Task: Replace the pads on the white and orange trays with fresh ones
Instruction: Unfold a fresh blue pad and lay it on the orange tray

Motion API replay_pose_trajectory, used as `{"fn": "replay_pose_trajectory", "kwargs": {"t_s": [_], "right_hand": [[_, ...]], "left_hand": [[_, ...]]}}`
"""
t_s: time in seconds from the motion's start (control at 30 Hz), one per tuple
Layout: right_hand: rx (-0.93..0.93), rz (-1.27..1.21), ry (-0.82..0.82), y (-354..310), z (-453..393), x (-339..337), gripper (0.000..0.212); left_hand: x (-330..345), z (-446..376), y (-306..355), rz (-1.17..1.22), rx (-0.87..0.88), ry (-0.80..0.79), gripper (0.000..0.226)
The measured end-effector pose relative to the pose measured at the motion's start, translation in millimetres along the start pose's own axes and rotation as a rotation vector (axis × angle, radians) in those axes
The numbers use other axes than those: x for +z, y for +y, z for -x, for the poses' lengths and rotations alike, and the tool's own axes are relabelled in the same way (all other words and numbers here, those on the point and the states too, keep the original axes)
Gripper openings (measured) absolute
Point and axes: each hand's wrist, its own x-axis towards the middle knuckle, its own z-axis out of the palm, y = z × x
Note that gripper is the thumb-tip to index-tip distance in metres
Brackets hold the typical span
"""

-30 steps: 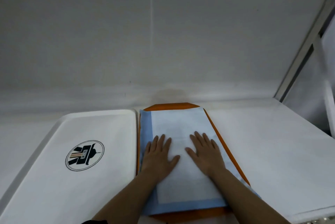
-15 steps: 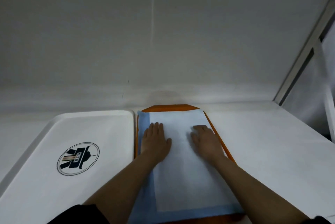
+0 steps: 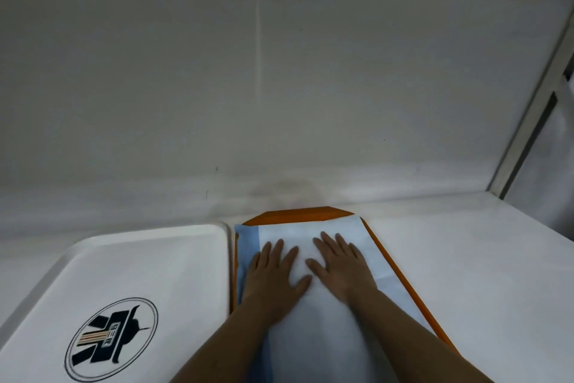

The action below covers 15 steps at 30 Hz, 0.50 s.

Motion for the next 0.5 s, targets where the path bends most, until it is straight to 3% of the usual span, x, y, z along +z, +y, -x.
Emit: {"fn": "replay_pose_trajectory", "kwargs": {"t_s": [0.2,0.33,0.5], "right_hand": [[0.101,0.031,0.004,16.0,-4.6,-3.1,0.134],[0.178,0.029,0.021,16.6,-7.7,0.3,0.087],[0.239,0.003,0.017,18.0,-8.3,-0.6,0.08]], "left_hand": [[-2.5,-7.1,-5.3,0.001,-0.093,-0.012,0.065],[-5.1,-8.5,-3.4,-0.064,-0.167,-0.002,0.069],[-11.2,-7.4,-4.4,-0.187,-0.274,-0.012,0.074]]}}
